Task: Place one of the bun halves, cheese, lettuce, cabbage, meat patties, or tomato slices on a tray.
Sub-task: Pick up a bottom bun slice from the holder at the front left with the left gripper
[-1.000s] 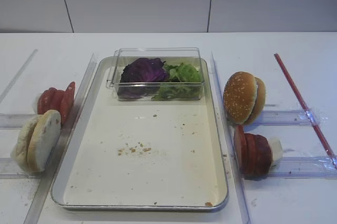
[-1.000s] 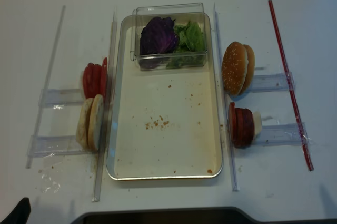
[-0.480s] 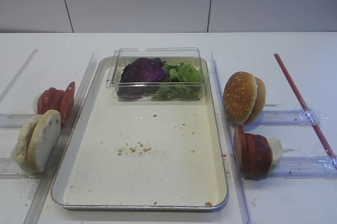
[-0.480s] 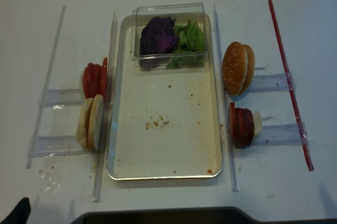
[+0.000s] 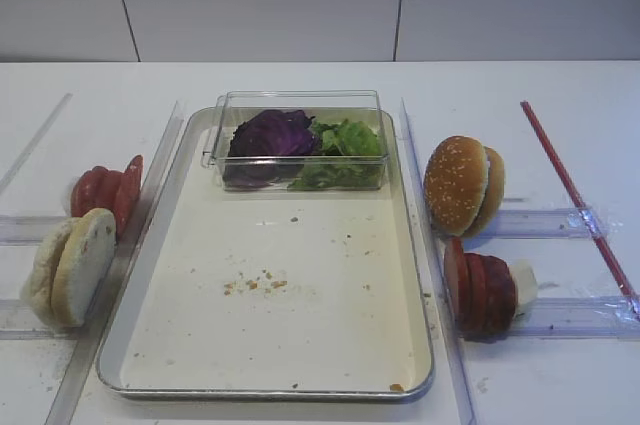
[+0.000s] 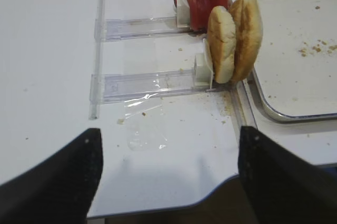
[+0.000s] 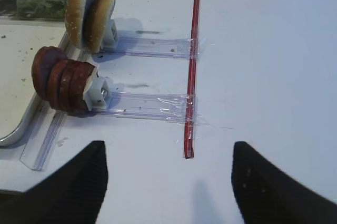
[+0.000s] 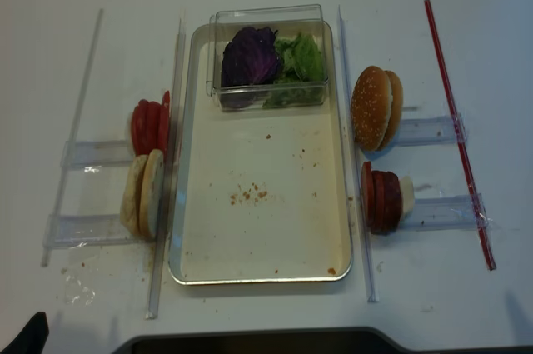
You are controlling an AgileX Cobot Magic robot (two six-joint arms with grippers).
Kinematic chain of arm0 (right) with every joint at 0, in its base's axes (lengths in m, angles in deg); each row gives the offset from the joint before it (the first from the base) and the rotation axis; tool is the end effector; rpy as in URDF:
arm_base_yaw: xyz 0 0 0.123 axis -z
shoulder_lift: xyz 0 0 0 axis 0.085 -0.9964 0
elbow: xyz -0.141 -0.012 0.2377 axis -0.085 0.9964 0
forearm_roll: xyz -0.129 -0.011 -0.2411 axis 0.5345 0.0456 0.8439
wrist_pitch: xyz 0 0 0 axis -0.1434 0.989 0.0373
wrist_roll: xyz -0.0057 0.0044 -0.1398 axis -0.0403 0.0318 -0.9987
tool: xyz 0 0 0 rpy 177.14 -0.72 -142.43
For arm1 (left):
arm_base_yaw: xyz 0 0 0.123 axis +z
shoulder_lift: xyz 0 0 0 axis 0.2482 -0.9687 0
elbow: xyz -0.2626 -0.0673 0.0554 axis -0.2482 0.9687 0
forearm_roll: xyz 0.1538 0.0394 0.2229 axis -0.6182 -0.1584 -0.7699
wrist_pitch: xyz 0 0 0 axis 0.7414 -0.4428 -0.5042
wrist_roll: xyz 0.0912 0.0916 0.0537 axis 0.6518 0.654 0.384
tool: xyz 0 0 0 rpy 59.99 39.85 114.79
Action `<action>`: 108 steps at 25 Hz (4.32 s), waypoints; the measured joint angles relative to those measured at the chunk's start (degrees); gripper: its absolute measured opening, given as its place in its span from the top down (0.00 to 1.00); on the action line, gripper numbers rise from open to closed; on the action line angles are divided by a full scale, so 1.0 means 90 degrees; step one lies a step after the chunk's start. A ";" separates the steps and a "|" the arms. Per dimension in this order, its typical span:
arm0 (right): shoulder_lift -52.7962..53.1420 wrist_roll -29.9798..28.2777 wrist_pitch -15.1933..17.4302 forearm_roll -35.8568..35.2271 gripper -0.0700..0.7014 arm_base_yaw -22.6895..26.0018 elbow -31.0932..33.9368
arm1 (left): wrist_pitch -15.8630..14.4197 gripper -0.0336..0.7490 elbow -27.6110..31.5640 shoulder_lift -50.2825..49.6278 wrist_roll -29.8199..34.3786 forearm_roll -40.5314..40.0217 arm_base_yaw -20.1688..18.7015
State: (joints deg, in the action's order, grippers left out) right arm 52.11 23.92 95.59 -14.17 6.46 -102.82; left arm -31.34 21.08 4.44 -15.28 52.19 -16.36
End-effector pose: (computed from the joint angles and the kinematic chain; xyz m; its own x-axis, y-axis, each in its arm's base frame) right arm 0.0622 0.0207 0.2467 -0.5336 -0.0032 -0.8457 -0.1179 0.9905 0.0707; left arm 0.0569 -0.0020 0.2464 -0.5641 -0.0210 -0.8254 0.0118 0.9994 -0.0334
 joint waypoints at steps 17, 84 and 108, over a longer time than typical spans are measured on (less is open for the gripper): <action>0.0000 0.0000 0.0000 0.0000 0.24 0.0000 0.0000 | 0.0137 0.33 -0.0489 -0.0566 0.0063 -0.0083 0.0000; 0.0000 0.0027 0.0000 0.0000 0.24 0.0000 0.0000 | -0.0331 0.33 -0.4004 -0.8539 -0.0366 0.0878 -0.1820; 0.0000 0.0027 0.0000 0.0000 0.24 0.0000 0.0000 | 0.0134 0.33 -0.4019 -0.9515 -0.0366 0.1261 -0.1820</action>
State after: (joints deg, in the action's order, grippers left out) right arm 52.11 24.16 95.59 -14.17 6.46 -102.82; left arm -30.13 -15.09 -81.20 -18.57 63.54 -32.75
